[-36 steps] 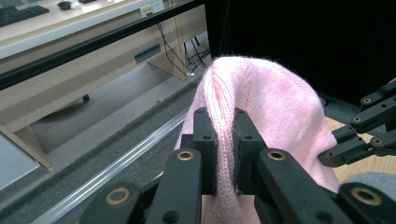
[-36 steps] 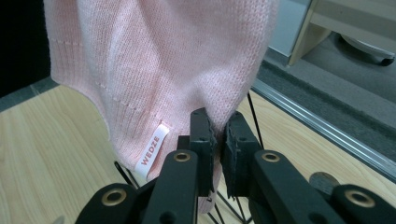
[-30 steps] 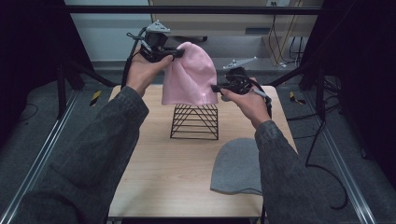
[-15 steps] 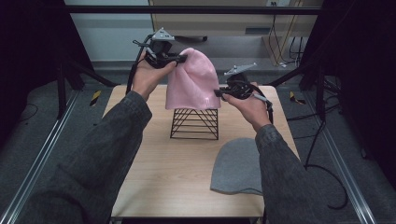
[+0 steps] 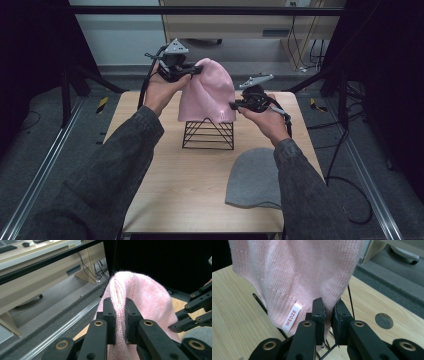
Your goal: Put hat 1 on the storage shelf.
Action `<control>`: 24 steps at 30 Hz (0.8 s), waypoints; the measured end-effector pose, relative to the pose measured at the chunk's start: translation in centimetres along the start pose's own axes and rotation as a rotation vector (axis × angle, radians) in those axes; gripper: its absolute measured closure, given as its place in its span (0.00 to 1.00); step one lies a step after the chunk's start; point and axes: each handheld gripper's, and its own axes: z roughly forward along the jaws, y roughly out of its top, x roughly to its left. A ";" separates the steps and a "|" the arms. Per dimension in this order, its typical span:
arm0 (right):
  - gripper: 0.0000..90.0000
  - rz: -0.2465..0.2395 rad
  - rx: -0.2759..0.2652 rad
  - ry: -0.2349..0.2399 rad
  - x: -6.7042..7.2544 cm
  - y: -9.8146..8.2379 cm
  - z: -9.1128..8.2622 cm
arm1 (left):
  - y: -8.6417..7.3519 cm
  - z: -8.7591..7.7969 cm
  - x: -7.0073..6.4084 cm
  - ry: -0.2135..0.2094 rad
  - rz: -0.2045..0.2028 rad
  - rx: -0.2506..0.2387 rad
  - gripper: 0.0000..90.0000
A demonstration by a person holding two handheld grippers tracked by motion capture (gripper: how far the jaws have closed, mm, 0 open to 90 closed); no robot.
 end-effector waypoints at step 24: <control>0.89 -0.010 0.035 -0.002 0.5 -2.3 0.7 | -1.3 -0.5 -2.9 -0.042 0.026 0.041 0.90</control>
